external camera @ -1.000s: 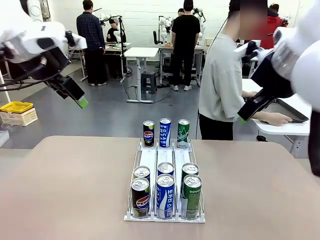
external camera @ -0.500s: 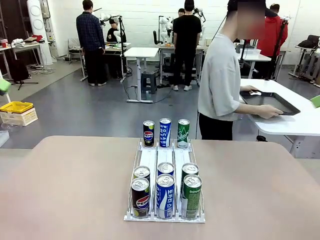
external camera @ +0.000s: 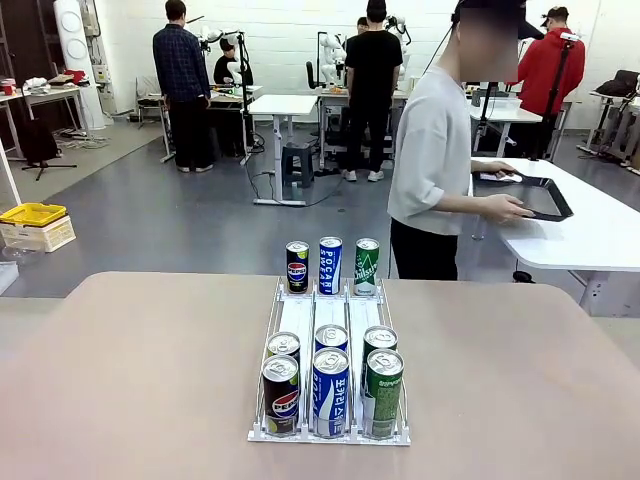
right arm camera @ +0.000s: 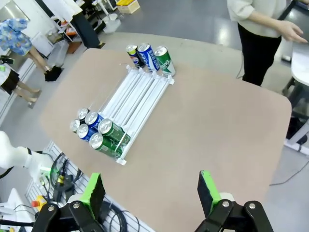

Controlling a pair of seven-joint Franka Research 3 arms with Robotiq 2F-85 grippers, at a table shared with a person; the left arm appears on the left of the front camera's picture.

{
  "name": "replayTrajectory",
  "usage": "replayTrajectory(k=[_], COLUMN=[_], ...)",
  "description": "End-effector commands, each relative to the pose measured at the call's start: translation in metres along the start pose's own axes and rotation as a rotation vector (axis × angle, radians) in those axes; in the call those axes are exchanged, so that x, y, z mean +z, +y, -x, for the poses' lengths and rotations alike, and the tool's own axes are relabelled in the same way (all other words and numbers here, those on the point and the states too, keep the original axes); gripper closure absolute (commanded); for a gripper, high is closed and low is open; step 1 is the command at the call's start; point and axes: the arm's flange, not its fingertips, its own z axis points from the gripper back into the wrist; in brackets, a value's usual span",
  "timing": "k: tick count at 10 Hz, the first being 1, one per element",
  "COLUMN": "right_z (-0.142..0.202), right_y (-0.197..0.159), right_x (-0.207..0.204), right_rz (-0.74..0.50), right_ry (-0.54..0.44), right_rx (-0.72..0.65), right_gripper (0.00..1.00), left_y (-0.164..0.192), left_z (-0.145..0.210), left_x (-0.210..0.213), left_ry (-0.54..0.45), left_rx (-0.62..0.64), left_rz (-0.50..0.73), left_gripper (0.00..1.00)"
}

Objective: Retrieve and hand over the desired beverage to the person.
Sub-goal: Pick up a can of the same type that the person held from the Automatic Can Dispenser.

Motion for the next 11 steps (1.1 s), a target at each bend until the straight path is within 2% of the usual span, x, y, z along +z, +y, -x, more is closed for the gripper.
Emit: replayTrajectory(k=[1,11], right_z=[0.0004,0.0004], right_y=[-0.0014,-0.0014], right_x=[0.0017,0.0017], right_rz=[-0.015,-0.015], right_ry=[-0.009,-0.009], right_rx=[0.004,0.004], right_gripper=[0.00,0.00], left_y=[0.0100,0.0100], left_z=[0.0047,0.0047], left_x=[0.0020,0.0020], left_ry=[0.004,0.004], left_rx=[0.009,0.009], left_rz=[0.021,0.021], left_gripper=[0.00,0.00])
